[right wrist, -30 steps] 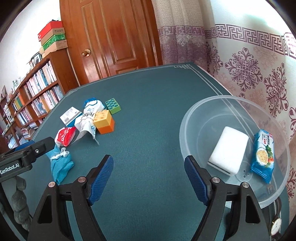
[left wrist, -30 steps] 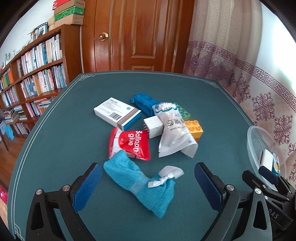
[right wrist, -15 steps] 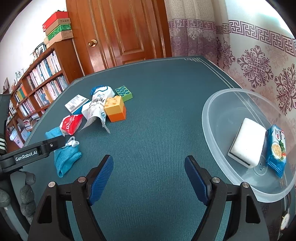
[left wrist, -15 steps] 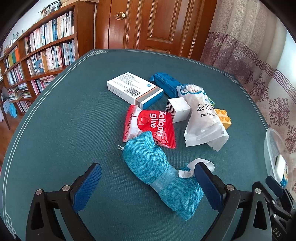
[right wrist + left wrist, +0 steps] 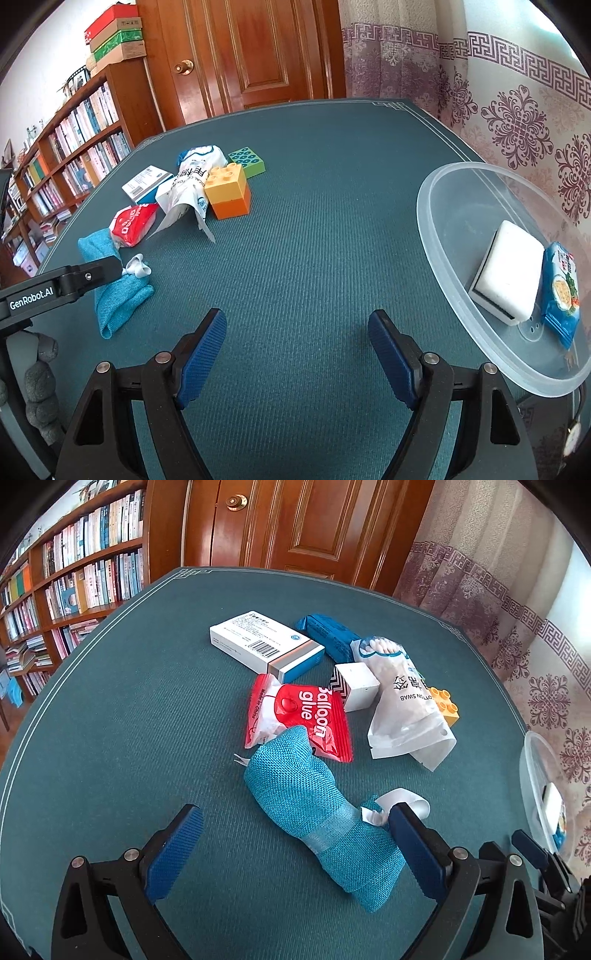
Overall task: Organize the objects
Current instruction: 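Grasp the teal knit cloth pouch with the left tool and lift it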
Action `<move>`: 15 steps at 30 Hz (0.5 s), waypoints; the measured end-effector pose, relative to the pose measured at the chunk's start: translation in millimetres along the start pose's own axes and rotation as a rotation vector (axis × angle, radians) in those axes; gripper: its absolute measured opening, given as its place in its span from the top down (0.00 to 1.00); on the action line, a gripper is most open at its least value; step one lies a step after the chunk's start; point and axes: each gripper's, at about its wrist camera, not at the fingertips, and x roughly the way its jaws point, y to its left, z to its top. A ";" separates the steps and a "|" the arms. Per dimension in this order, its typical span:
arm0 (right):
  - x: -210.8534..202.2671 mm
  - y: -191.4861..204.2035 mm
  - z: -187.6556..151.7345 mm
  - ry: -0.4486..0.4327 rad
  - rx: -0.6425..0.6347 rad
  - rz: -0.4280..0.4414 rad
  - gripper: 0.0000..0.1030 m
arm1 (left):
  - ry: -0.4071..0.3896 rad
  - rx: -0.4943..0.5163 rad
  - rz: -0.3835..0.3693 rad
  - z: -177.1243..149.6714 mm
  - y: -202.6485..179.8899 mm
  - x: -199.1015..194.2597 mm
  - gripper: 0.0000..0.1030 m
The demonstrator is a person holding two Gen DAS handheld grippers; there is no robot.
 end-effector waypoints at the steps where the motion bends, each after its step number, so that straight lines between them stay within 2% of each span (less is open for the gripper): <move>1: 0.0 -0.2 -0.2 0.001 0.000 -0.001 0.22 | 0.000 0.000 -0.003 -0.4 -0.1 -0.3 0.01; 11: 1.6 2.3 -3.7 0.020 -0.008 -0.030 0.22 | 0.025 -0.032 -0.095 0.7 -7.8 5.3 0.28; 12: 2.3 2.8 -3.8 0.023 -0.012 -0.027 0.20 | 0.030 -0.041 -0.110 1.0 -7.9 5.7 0.33; 15: 6.1 7.3 -3.4 0.042 -0.042 -0.017 0.10 | 0.023 -0.050 -0.120 -0.3 -9.4 4.7 0.37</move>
